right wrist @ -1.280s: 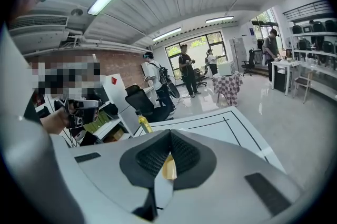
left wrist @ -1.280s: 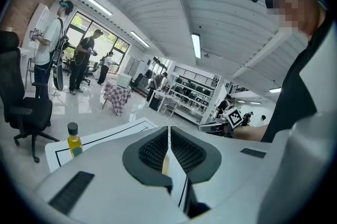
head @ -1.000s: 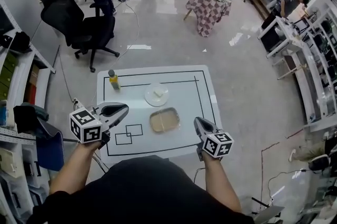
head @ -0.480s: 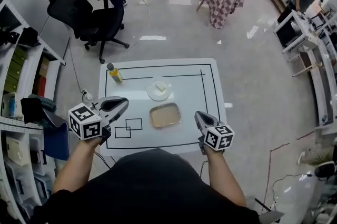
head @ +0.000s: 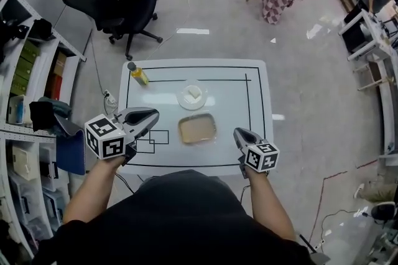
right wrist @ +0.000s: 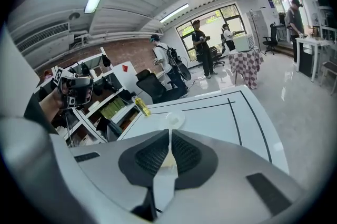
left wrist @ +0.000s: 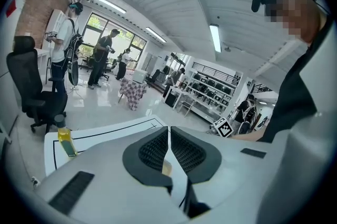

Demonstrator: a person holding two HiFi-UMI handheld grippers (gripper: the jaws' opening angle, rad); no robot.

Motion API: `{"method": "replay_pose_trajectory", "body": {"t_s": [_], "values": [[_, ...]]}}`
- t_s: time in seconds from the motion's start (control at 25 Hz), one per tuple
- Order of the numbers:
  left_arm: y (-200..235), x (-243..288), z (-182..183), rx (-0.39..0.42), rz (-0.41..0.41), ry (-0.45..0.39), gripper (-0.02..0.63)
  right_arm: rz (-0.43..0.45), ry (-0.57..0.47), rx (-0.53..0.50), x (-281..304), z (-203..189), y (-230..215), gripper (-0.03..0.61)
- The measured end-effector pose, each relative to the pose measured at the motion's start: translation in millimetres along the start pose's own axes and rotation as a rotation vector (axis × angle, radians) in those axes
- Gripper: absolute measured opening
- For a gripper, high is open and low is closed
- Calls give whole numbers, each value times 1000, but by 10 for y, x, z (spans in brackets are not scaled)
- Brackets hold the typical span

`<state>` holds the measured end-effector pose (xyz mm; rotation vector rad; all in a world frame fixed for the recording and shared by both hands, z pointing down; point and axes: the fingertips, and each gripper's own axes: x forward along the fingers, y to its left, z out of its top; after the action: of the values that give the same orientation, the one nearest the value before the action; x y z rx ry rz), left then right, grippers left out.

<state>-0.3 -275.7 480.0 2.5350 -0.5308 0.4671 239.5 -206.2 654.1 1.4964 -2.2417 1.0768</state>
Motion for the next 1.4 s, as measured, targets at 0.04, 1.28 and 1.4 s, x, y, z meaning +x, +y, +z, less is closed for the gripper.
{"method": "replay_pose_trajectory", "body": {"t_s": [0.04,1.28,1.4], "values": [[-6,27,1,0,4,5,31,7,6,7,20,-27,-30,29],[76,731,-26,-29,51,82,31,286,257,202,764,-1007,-236,176],[106,748,-50,-37,57,88,31,302,282,227,833,-1068,-251,199]]}}
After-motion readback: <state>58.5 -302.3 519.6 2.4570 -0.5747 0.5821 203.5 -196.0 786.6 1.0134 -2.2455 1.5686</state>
